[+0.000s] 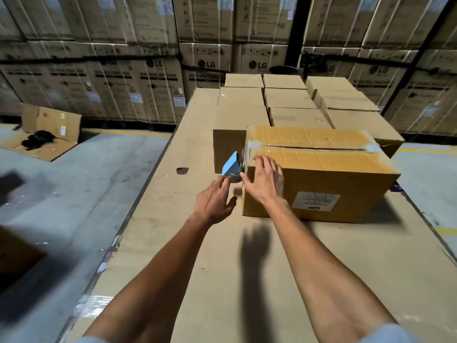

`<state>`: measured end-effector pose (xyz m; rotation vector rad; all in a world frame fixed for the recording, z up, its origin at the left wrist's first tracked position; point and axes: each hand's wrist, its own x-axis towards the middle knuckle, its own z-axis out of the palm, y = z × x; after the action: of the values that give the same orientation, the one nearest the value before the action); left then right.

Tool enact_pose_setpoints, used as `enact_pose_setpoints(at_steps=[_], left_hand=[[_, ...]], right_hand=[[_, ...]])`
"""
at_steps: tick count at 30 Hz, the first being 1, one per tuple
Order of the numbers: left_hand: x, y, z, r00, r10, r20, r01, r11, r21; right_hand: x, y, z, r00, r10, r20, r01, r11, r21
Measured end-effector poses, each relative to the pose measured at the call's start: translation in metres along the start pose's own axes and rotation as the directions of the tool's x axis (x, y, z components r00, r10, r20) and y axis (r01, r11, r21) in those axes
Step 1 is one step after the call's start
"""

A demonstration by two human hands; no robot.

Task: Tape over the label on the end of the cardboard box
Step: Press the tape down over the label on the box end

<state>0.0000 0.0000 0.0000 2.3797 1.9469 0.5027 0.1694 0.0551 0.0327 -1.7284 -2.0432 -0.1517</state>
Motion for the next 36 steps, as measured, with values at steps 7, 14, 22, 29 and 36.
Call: enact_pose_setpoints(at_steps=[7, 14, 22, 29, 36], left_hand=[[0.029, -0.037, -0.004, 0.997, 0.070, 0.019, -0.070, 0.997, -0.027], [0.053, -0.061, 0.006, 0.987, 0.156, 0.043, -0.153, 0.985, -0.075], [0.059, -0.070, 0.023, 0.959, 0.282, 0.041, -0.273, 0.951, -0.145], [0.041, -0.059, 0.037, 0.918, 0.390, 0.068, -0.374, 0.911, -0.175], [0.027, -0.041, 0.050, 0.870, 0.491, 0.047, -0.470, 0.854, -0.223]], right_hand=[[0.033, -0.021, 0.013, 0.982, 0.136, 0.133, -0.125, 0.988, -0.093], [0.028, -0.023, 0.005, 0.977, 0.138, 0.165, -0.114, 0.983, -0.147], [-0.022, 0.007, -0.023, 0.979, 0.105, 0.176, -0.094, 0.993, -0.066], [-0.057, 0.023, -0.044, 0.972, 0.150, 0.180, -0.133, 0.986, -0.101], [-0.061, 0.018, -0.048, 0.959, 0.236, 0.156, -0.221, 0.970, -0.105]])
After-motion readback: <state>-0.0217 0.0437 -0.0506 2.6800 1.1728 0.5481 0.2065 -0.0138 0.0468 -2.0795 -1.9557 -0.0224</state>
